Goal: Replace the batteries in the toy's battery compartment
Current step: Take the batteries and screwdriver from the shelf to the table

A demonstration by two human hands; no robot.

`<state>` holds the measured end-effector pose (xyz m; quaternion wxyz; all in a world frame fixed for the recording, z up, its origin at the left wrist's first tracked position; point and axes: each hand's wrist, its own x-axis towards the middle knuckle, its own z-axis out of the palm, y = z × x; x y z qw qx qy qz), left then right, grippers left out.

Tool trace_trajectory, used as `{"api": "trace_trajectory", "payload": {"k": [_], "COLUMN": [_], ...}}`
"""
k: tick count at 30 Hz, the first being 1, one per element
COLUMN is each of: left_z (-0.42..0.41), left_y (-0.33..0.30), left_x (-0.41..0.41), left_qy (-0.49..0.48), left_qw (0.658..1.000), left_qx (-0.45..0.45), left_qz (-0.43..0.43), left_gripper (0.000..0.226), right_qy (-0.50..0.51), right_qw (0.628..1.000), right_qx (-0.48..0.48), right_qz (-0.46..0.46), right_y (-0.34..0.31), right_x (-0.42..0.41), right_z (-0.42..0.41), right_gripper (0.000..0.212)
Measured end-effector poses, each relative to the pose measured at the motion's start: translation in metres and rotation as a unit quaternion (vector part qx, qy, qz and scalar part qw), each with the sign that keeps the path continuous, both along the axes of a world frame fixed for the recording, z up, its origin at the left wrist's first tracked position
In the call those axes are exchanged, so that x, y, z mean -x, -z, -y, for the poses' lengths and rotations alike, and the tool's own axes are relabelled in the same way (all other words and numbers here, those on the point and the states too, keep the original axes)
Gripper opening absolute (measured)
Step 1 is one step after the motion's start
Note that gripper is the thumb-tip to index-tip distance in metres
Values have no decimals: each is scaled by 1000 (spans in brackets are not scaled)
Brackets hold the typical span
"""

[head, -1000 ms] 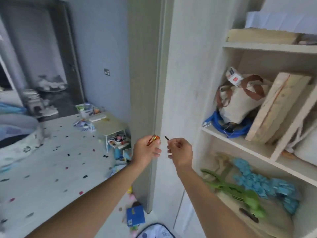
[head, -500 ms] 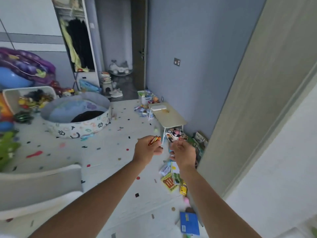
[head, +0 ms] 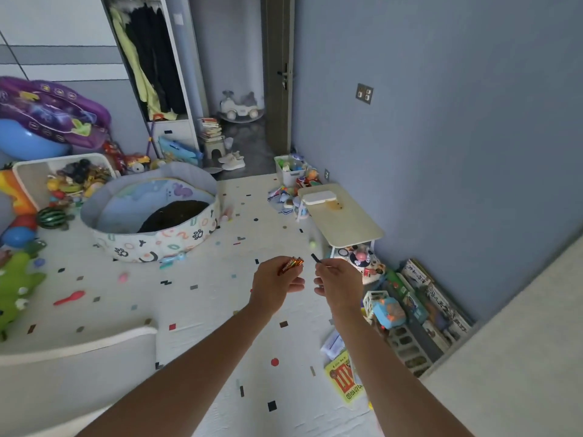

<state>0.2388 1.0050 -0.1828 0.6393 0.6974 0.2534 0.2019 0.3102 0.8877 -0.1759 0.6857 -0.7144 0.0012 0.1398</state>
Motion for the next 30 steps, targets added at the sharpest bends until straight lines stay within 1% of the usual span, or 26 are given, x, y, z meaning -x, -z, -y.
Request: {"api": "trace_trajectory", "payload": {"k": [6,10,12,15,18,22,25,30], "left_z": [-89,-165,-207,-266,-319,-381,-425,-490], "left_y": [-2,17,30,43,45,55,75,112], "left_x": [-113,-199,-245,-312,-372,-460,-534,-651], "left_qy": [3,17,31,54,78,105,126,149], "left_qw": [1000,999,999,997,995,992,989,983], "left_qx": [-2,-16,-17,-21,-27,-11,-15,18], "left_qz": [-12,-25,-32,-45,-58,-72,-80,-105], "left_gripper": [10,11,12,13,14,13,14,14], "right_qy": [-2,0,17,37,65,102,122,144], "right_qw": [1000,999,999,998,997,993,991,987], "right_qx": [21,38,40,45,38,32,28,22], "right_qz": [11,23,24,14,-18,-48,-51,-67], "right_y": [3,18,29,40,46,53,67,102], "right_x": [-108,-187,-228,-289,-345,-425,-493,-605], "right_z": [-90,-164,-204,-260,-310,-368,-408,-472], "right_gripper": [7,8,7,8,8,9,9,10]}}
